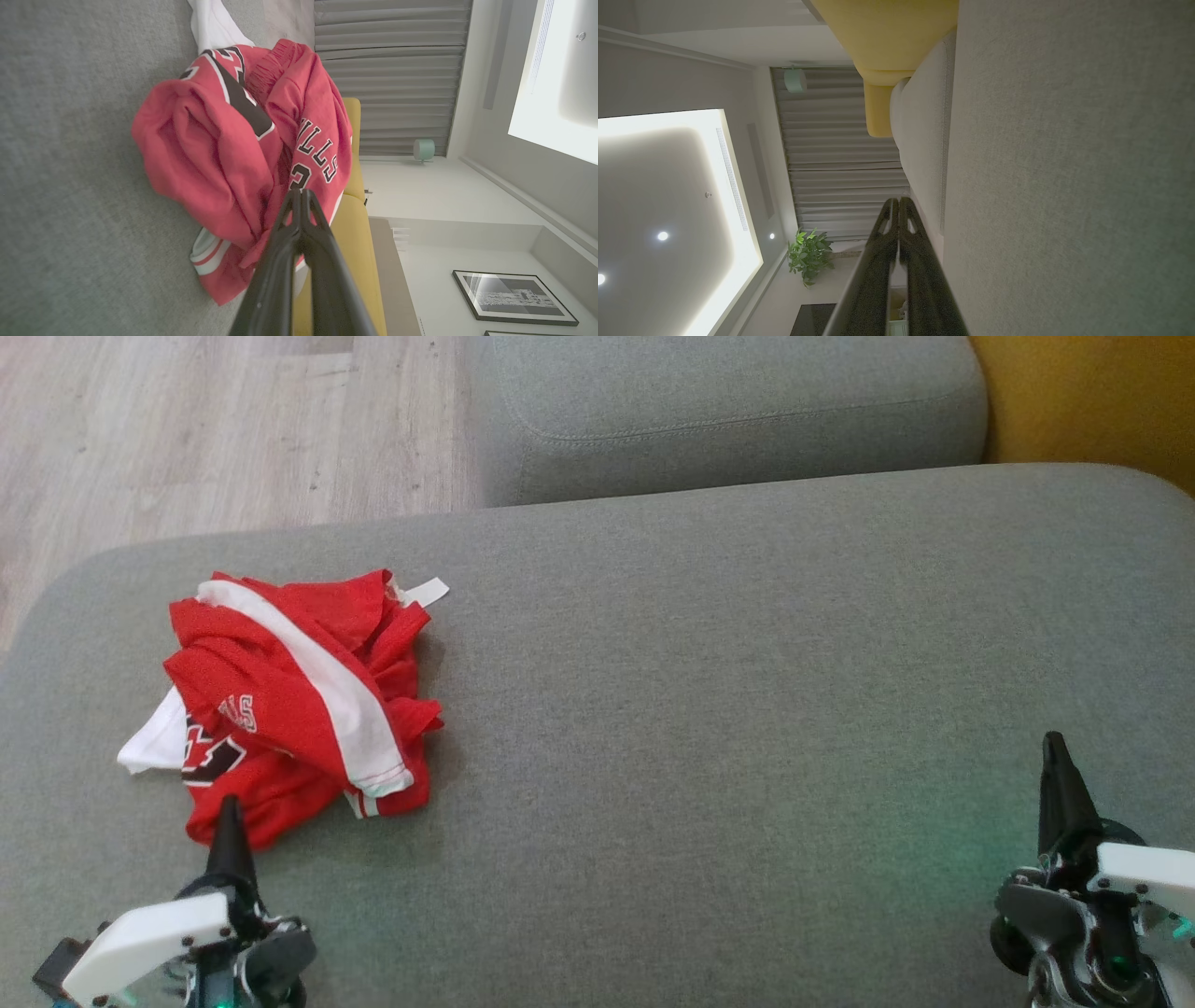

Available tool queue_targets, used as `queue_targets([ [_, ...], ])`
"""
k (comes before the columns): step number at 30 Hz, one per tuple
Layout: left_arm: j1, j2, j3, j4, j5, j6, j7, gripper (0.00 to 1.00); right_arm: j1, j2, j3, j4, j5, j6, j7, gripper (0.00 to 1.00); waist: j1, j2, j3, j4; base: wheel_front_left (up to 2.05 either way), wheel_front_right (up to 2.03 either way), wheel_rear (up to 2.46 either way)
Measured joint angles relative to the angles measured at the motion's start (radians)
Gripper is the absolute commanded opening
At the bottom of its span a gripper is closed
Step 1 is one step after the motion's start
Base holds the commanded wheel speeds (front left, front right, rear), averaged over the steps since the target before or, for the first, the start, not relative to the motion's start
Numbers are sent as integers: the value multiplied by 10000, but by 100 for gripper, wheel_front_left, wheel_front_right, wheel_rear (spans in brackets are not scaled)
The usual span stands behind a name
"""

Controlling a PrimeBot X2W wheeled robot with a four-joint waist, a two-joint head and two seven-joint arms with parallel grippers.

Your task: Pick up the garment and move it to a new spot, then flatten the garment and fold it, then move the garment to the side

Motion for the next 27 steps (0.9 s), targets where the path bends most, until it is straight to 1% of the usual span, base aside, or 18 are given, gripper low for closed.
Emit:
queue_targets([
  [7,0,0,0,0,0,0,0,0,0,0,0,0,0,0,0,0,0,0,0,0,0,0,0],
  [8,5,-2,-8,27,0,8,-2,100,5,4,2,25,0,0,-2,100,0,0,0,0,0,0,0],
  [13,439,-46,-92,581,2,8,-21,100,456,50,36,594,-2,0,-17,100,0,0,2,-1,0,0,0],
  [22,521,-52,-105,539,90,8,-238,100,504,54,165,518,-155,0,-199,100,0,0,-2,10,0,0,0],
  [27,521,-56,-117,512,180,8,-407,100,504,54,201,468,-570,0,-366,100,0,0,-15,27,0,0,0],
])
